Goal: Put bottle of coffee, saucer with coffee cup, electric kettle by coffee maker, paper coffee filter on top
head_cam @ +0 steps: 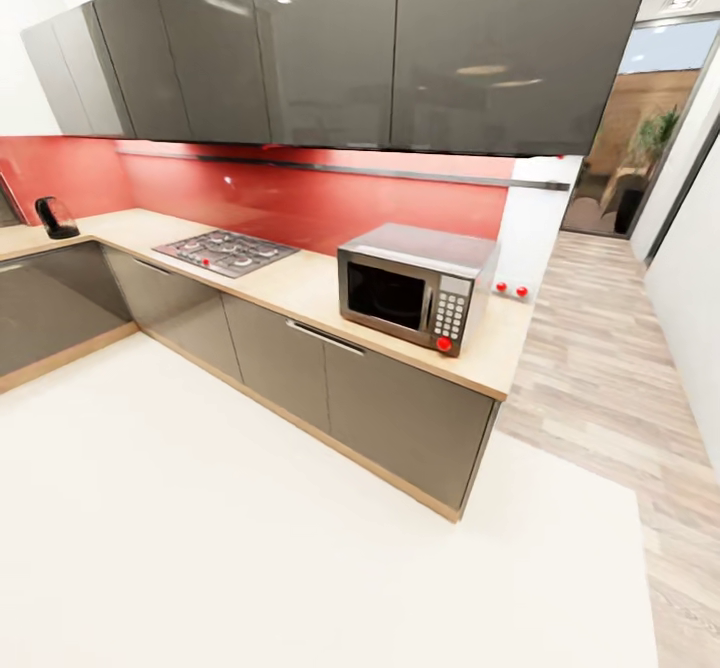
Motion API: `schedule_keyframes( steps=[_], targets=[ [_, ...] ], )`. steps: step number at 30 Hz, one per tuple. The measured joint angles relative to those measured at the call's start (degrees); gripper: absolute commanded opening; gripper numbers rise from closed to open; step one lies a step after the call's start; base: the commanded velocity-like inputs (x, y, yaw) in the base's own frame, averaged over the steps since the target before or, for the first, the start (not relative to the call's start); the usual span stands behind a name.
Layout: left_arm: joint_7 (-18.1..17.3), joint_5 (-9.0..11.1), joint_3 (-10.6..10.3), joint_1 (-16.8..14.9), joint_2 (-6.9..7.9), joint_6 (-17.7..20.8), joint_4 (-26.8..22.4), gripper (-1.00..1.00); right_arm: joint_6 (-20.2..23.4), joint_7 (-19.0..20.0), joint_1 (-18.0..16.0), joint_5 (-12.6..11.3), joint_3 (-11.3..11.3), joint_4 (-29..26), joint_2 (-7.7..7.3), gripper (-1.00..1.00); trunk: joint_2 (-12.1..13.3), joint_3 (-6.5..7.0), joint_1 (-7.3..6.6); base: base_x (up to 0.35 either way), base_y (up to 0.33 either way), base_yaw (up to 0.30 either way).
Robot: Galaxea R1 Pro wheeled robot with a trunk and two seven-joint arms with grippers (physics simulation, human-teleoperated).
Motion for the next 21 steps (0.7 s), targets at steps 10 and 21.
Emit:
schedule_keyframes(
  steps=[10,21],
  targets=[
    [0.0,0.1,0.3,-1.7,0.20,0.0,-17.9,1.00,0.0,0.5,-0.1,2.5,0.3,-21.2,-1.08,1.00,0.0,0.02,0.00,0.333,0.000,0.001],
    [0.0,0.4,0.3,-3.9,-0.41,-1.9,-20.2,1.00,-4.7,0.4,0.0,2.7,0.4,-23.2,-0.74,1.00,0.0,0.00,0.00,0.336,0.000,0.000]
  ],
)
